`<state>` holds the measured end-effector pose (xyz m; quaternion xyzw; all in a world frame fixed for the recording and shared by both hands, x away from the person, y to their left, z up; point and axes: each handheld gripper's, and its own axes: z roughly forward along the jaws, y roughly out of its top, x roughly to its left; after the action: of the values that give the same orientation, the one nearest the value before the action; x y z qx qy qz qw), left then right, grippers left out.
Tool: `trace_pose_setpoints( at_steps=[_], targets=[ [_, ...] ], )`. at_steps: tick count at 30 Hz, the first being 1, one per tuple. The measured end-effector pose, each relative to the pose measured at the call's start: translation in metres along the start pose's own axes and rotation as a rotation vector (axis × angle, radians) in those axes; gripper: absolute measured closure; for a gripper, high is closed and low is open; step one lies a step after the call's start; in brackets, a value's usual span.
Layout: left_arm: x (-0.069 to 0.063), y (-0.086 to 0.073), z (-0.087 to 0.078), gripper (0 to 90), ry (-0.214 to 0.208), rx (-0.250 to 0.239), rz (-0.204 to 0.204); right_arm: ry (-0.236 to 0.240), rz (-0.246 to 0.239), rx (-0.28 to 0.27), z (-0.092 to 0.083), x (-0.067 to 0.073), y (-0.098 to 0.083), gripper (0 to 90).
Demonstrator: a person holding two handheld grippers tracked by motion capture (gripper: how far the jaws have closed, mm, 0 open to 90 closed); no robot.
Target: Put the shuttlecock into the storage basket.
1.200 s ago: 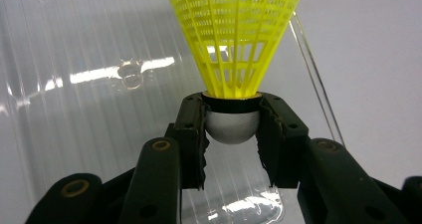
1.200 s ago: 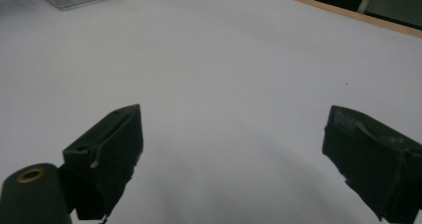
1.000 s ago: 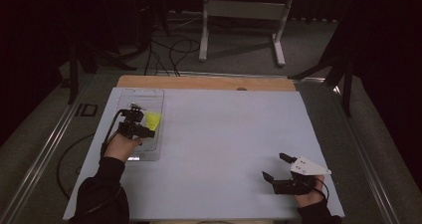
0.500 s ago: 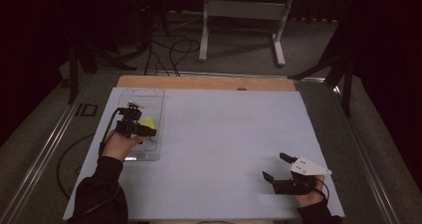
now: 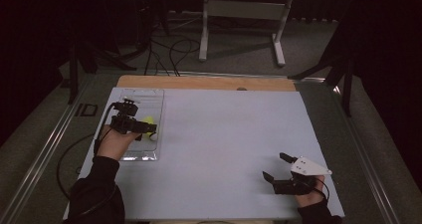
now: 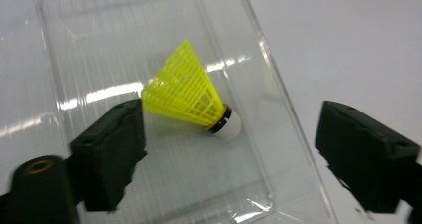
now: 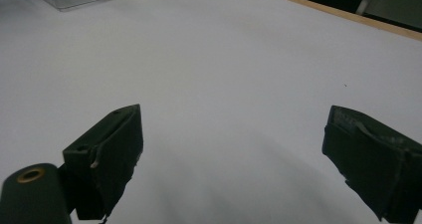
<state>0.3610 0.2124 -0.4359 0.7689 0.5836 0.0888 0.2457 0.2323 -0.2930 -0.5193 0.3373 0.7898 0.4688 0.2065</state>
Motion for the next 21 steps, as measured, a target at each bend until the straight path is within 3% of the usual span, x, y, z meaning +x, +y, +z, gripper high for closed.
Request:
trace_pose_setpoints(
  at_steps=[4,11,12,21],
  targets=[
    [-0.004,0.002,-0.005,1.1,-0.004,-0.009,0.042,0.000,0.000,0.000,0.000,0.000,0.000,9.3],
    [-0.010,0.003,-0.008,0.1,-0.021,-0.023,0.087,-0.001,0.000,0.001,0.000,0.000,0.000,9.4],
    [-0.013,0.003,-0.010,0.1,-0.042,-0.040,0.117,-0.001,-0.001,0.000,0.000,0.000,0.000,9.4],
    [-0.027,0.008,-0.017,0.0,-0.109,-0.072,0.221,0.000,0.001,0.000,0.000,0.000,0.000,9.4]
  ],
)
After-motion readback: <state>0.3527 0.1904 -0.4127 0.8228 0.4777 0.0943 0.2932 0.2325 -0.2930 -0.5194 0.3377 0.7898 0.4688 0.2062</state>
